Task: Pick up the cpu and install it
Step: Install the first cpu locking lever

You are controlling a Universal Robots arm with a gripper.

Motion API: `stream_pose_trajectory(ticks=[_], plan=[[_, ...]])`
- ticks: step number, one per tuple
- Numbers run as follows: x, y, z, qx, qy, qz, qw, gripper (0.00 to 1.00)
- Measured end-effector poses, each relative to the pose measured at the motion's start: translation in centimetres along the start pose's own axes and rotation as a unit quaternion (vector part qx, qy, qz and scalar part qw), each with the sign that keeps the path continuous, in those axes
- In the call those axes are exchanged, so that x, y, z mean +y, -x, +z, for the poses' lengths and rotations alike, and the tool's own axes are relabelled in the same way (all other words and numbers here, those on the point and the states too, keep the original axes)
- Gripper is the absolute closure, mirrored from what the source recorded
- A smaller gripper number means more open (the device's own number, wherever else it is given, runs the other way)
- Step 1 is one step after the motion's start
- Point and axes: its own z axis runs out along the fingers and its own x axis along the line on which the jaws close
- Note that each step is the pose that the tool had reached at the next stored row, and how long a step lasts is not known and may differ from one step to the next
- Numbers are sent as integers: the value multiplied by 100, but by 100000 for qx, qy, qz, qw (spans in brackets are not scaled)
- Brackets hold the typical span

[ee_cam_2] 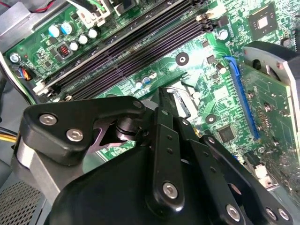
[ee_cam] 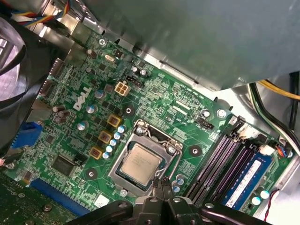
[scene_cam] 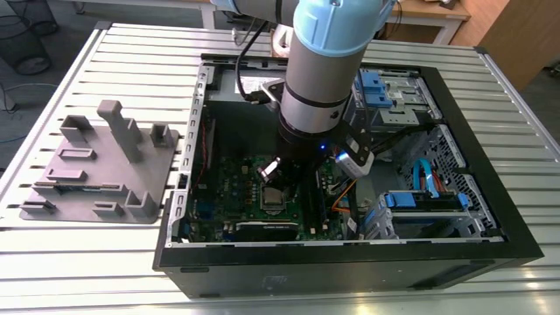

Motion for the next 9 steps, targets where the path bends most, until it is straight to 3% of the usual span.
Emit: stream_pose_trajectory(ticks=[9], plan=[[-11, 0, 9, 18, 15, 356, 99999, 89]])
